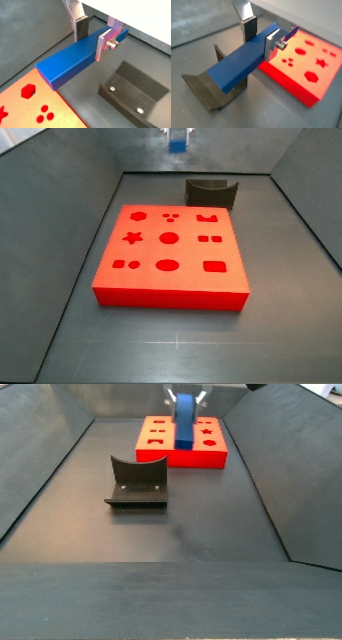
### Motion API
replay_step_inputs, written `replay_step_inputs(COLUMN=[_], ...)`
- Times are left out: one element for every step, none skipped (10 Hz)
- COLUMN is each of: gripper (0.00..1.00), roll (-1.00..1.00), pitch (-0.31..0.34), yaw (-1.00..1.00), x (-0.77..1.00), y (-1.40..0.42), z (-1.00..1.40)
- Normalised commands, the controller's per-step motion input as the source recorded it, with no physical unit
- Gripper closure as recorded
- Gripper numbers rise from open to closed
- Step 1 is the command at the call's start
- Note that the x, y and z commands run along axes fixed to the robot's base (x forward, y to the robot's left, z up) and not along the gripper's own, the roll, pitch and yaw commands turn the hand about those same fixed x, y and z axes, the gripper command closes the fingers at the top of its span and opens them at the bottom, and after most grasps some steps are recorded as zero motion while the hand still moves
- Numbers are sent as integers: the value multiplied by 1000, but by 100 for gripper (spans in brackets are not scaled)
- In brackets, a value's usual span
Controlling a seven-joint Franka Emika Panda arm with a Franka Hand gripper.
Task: Pick up the rectangle object. Move up. Place the rectangle object on the fixture. Regrasp the rectangle object. Move to above the board. Insert the rectangle object.
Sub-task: Place the rectangle object on the fixture.
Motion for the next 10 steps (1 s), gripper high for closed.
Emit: replay_step_inputs(gripper=[100, 100, 100, 100, 100, 100, 100, 100, 100, 100], roll=[-1000, -1000, -1000, -1000, -1000, -1000, -972, -776, -625, -471], pitch=[-46, -16, 11, 31, 49, 66, 83, 84, 82, 75], yaw=[61, 51, 37, 24, 9, -12, -32, -57, -72, -86], x=[1000, 1000, 1000, 1000, 1000, 985, 907, 806, 729, 657], y=[193, 160, 133, 115, 101, 90, 75, 62, 55, 54], z=[215, 147, 98, 66, 34, 10, -6, -15, -24, -26])
